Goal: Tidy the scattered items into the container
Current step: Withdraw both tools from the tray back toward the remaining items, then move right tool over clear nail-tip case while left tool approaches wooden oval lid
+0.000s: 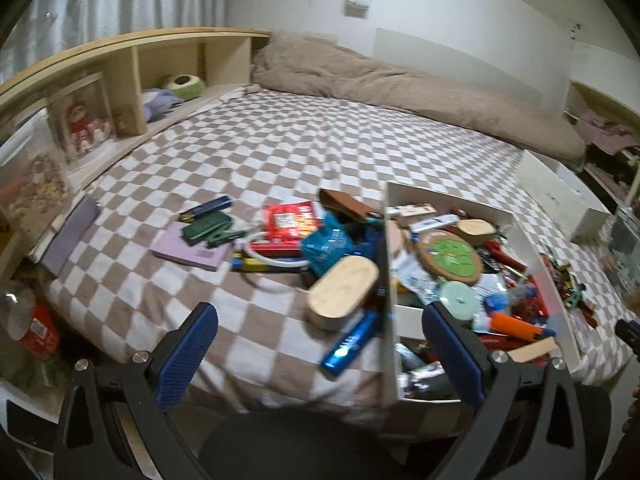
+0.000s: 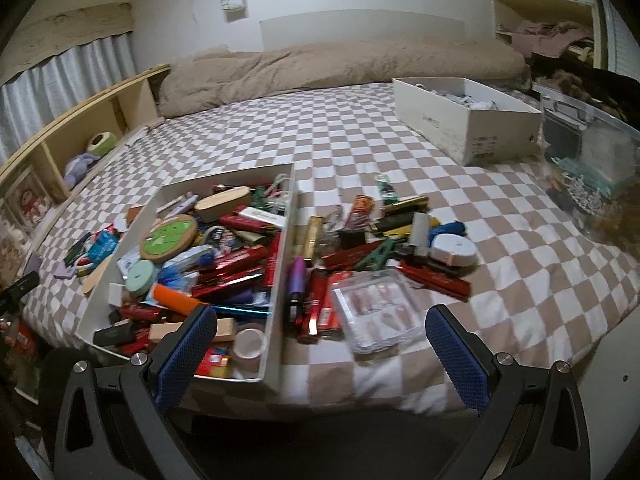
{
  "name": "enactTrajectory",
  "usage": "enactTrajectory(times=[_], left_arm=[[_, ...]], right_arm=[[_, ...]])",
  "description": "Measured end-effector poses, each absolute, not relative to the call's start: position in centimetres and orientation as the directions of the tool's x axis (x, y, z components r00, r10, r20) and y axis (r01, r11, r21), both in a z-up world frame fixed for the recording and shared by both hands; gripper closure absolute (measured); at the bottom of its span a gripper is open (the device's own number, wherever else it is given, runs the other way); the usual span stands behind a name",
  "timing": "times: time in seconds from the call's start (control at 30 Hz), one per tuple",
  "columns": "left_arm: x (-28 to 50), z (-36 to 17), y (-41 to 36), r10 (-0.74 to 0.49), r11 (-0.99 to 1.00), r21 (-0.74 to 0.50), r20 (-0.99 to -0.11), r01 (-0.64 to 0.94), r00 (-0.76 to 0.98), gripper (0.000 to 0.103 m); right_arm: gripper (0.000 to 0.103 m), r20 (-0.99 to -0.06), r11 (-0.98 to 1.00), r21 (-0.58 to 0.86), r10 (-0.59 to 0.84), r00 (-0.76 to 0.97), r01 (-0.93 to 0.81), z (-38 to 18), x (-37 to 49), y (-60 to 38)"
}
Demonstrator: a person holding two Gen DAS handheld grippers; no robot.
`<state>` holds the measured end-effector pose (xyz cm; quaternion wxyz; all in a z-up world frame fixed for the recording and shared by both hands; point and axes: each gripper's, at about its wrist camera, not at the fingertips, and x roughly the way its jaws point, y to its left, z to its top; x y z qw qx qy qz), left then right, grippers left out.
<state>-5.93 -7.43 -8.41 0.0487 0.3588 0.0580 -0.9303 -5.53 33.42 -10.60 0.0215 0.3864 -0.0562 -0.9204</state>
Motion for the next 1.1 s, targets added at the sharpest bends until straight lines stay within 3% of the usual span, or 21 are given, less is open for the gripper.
enactTrajectory(times=[0.27, 1.1], left_arm=[[-6.5, -10.1, -9.6, -0.102, -0.985, -0.025, -0.709, 0.169, -0.698, 0.000], [-9.6, -13.9, -9.4, -0.036, -0.991, -0.046, -0.812, 0.126, -0.582, 0.000]], right_arm=[[0.000, -0.750, -0.995, 0.086, -0.032, -0.661, -0.050, -11.4, -6.7, 36.1], [0.000, -0.858, -0.994, 0.102, -0.064, -0.509, -0.047, -17.1, -11.5, 37.1]])
